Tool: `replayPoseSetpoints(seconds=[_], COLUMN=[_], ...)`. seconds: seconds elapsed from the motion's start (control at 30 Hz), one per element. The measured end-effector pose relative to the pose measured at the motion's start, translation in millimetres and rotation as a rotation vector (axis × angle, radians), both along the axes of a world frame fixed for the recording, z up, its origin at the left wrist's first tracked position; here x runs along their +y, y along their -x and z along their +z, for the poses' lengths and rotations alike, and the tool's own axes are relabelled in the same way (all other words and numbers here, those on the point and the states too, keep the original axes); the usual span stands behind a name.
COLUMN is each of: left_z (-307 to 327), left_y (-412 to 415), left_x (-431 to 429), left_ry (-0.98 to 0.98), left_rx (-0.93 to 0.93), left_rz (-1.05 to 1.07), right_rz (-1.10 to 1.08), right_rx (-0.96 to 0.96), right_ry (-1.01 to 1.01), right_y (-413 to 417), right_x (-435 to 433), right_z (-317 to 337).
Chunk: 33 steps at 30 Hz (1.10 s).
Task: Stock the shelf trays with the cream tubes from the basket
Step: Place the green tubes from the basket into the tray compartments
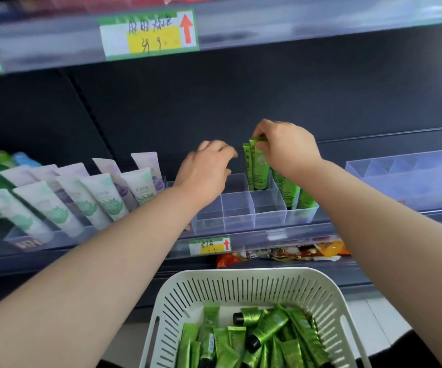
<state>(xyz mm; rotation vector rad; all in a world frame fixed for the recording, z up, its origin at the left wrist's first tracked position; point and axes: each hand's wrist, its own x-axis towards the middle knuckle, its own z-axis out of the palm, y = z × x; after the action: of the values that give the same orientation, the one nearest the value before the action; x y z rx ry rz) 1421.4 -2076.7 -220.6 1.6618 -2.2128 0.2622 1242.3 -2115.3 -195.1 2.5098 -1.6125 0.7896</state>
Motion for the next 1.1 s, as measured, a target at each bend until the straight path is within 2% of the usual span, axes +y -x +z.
replayPoseSetpoints(seconds=[0.2, 0.57, 0.77, 0.97, 1.1], left_z=[-1.0, -2.8, -23.5, -85.3, -142.2], left_y=[0.0, 6.7, 7.6, 10.8, 15.4], left_x=[3.9, 22.0, 63.4, 122.8, 155.4], left_ry=[-0.042, -0.054, -0.022, -0.118, -0.316], left_rx=[0.012, 0.015, 0.086, 0.133, 0.158], left_rz=[0.016, -0.003, -0.024, -0.073, -0.007], right_rz=[-0.094, -0.095, -0.033, 0.028, 0.055], right_rx=[0.183, 0.223, 0.205, 0.184, 0.292], right_ry=[-0.058, 0.173, 0.242, 0.076, -0.26], right_y=[-4.1, 3.0, 12.2, 21.6, 25.3], right_x=[-6.6, 28.3, 89.7, 146.5, 167.5], right_z=[-17.4, -13.7, -50.0, -133.5, -187.9])
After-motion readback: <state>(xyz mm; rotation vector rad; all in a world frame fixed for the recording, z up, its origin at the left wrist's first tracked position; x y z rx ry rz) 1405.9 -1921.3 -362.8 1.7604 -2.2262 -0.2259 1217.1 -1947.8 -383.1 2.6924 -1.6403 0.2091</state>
